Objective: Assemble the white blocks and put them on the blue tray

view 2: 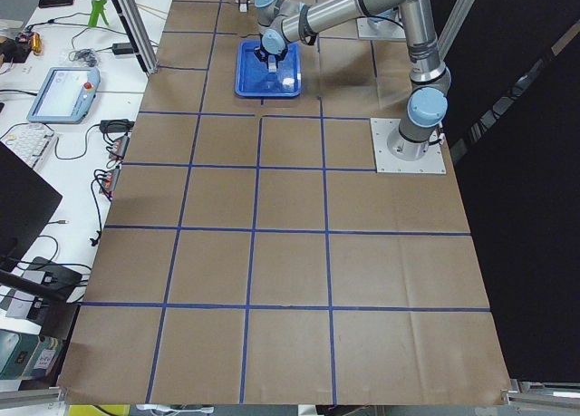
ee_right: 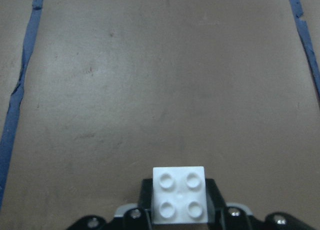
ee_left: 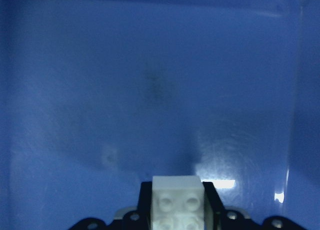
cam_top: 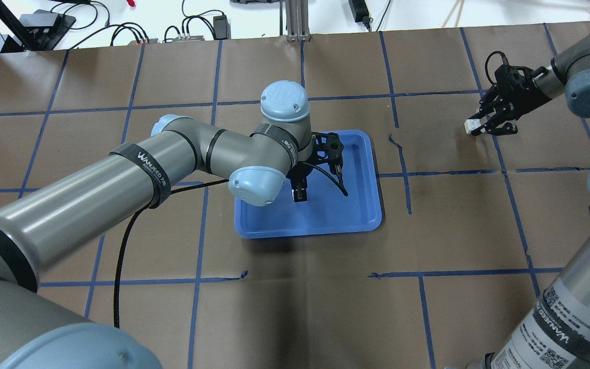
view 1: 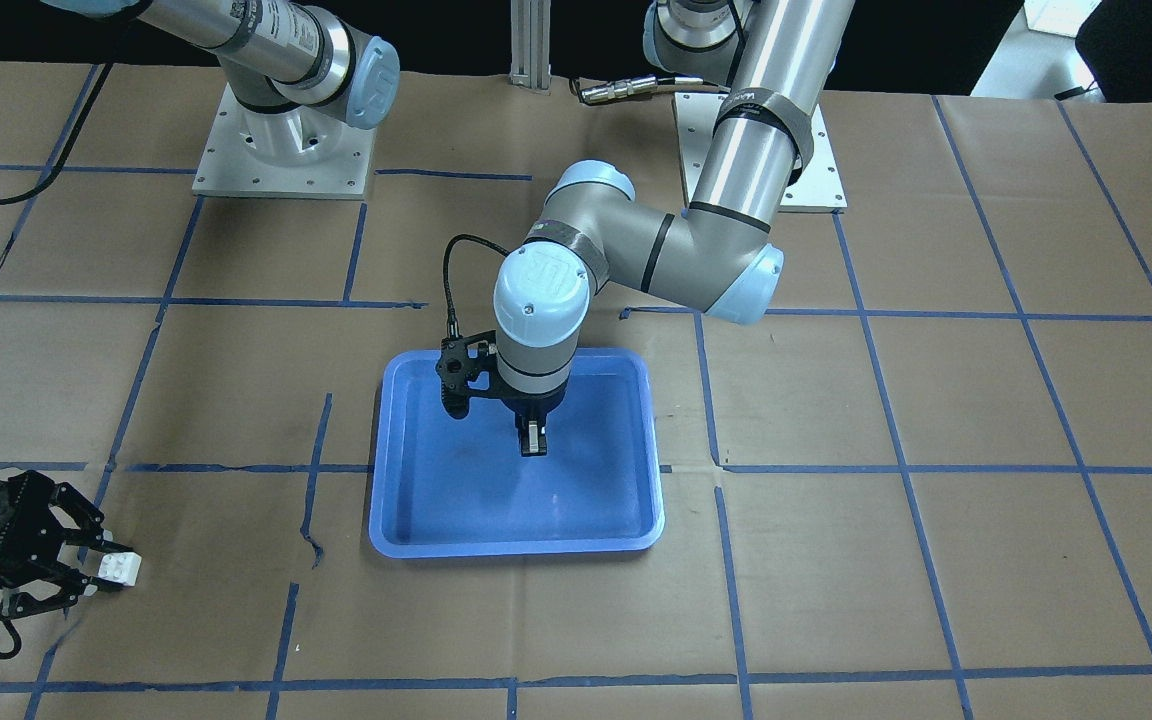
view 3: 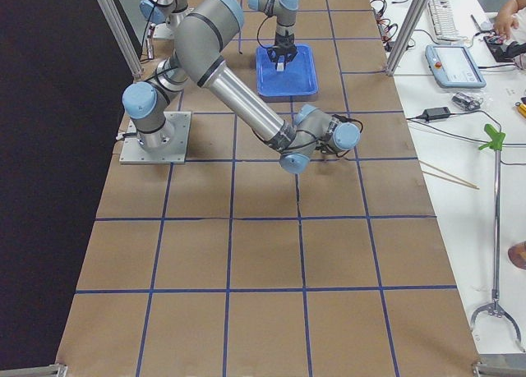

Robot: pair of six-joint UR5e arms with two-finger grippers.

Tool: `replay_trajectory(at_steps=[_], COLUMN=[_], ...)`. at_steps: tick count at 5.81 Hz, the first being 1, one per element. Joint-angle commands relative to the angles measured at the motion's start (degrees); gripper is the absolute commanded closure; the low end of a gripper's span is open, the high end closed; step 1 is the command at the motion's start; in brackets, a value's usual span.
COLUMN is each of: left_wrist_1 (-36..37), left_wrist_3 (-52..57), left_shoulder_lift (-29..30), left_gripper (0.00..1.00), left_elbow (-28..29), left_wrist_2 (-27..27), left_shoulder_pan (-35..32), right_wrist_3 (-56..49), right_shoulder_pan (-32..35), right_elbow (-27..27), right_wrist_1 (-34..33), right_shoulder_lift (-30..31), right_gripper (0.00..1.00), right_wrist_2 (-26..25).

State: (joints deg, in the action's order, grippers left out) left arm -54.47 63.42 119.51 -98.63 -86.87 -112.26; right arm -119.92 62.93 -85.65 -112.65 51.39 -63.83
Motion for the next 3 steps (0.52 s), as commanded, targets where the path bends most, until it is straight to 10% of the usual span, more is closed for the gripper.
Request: replay_trajectory(at_steps=[1, 2, 3], left_wrist_1=[0.3, 0.3, 0.4], left_wrist_3=[-0.3, -0.1, -0.2], left_shoulder_lift=[0.3, 0.1, 0.7], left_gripper=[1.0, 0.99, 0.55], left_elbow=[-0.4, -0.4, 0.0], left_wrist_2=[-0.1, -0.3, -0.3], left_shoulder_pan=[0.0, 0.0, 0.0], right_wrist_3=[0.3, 1.9, 2.0], right_shoulder_pan=[0.0, 0.3, 0.7], right_elbow=[0.7, 0.7, 0.1], right_wrist_1=[-0.6, -0.1, 0.8], right_shoulder_lift=[1.5, 4.4, 6.9], right_gripper=[0.68, 0.68, 0.68], right_wrist_2=[0.1, -0.2, -0.2])
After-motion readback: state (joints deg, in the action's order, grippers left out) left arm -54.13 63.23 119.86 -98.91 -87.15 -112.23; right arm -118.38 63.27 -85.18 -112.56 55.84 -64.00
